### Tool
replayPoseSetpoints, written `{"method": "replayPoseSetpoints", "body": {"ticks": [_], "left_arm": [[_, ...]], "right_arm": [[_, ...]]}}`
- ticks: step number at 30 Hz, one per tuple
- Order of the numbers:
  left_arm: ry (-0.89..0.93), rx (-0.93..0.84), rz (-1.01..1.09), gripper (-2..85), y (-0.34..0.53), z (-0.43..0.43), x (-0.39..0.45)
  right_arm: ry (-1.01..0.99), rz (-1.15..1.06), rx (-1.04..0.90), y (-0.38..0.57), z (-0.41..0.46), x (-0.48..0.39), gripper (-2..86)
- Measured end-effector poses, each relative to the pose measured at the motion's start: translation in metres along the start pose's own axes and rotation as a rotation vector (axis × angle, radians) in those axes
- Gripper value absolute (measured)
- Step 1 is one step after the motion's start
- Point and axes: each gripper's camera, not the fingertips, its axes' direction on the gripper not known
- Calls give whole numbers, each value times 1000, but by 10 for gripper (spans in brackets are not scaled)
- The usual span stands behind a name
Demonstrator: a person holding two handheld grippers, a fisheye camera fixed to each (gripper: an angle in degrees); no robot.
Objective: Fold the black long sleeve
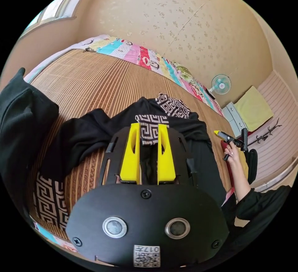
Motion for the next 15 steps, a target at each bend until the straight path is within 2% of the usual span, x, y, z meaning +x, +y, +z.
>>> {"method": "replayPoseSetpoints", "body": {"ticks": [2,6,11,15], "left_arm": [[78,-14,43,88,-12,16,25],[272,-165,182,88,-51,102,106],[294,-360,363,88,-82,220,208],[231,-455,445,89,-90,313,258]], "right_arm": [[-15,43,1,32,-8,3,68],[-69,147,56,64,-1,-1,70],[38,143,46,71,16,-15,69],[67,121,66,70,9,-21,68]]}}
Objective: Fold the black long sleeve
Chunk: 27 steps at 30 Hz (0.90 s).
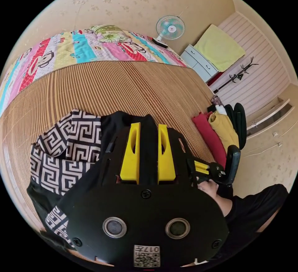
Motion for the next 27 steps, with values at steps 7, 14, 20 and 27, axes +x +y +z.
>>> {"method": "replayPoseSetpoints", "body": {"ticks": [7,14,20,27], "left_arm": [[-42,-90,-4,66,-27,88,-12],[-62,1,-108,-7,-17,120,-37],[-43,25,-164,-3,-10,138,-60],[-44,-89,65,89,-3,144,-27]], "right_arm": [[88,-106,-41,-7,-1,-21,44],[71,-65,-33,1,-25,2,33],[95,5,-64,-1,-27,13,33],[21,35,-45,2,-37,22,32]]}}
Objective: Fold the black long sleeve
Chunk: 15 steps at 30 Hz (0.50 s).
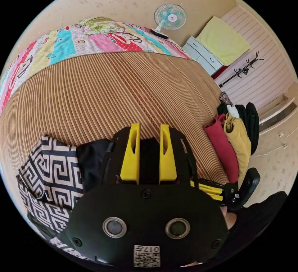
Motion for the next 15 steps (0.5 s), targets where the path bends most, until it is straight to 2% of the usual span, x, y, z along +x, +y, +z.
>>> {"method": "replayPoseSetpoints", "body": {"ticks": [2,3,5,12,15], "left_arm": [[-88,-73,25,80,1,13,8],[-116,-101,35,42,3,21,11],[-82,-104,59,11,6,29,14],[-42,62,-135,-5,8,36,-21],[11,82,-165,-3,5,50,-32]], "right_arm": [[14,-5,1,0,-3,-4,32],[20,-8,1,0,-4,-6,32],[37,-16,-2,0,-7,-11,32],[22,50,5,5,-31,4,35],[10,58,9,5,-39,14,37]]}}
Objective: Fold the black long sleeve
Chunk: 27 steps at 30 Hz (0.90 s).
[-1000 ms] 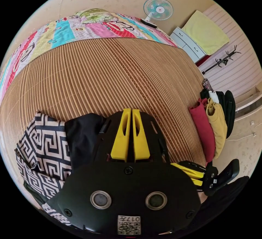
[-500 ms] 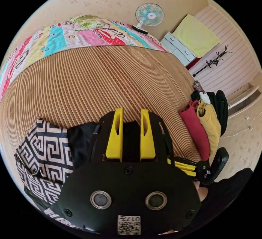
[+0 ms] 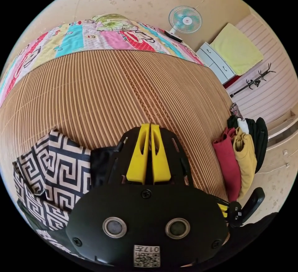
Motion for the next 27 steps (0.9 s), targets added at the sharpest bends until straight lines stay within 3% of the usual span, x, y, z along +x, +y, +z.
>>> {"method": "replayPoseSetpoints", "body": {"ticks": [5,10,15,18,22,27], "left_arm": [[37,13,82,21,9,2,12],[51,-70,199,110,25,-4,32],[-132,-172,224,53,39,15,51],[-77,-149,236,1,39,20,52],[-126,-48,169,-8,42,17,48],[-55,-5,71,-6,38,18,33]], "right_arm": [[-27,-26,-11,0,-6,-1,45],[-21,2,62,10,-20,-3,78],[-9,-42,31,15,-21,-18,71],[2,-93,-37,15,-18,-29,49],[75,-118,-6,21,-25,-38,36],[91,-89,-29,21,-19,-40,34]]}}
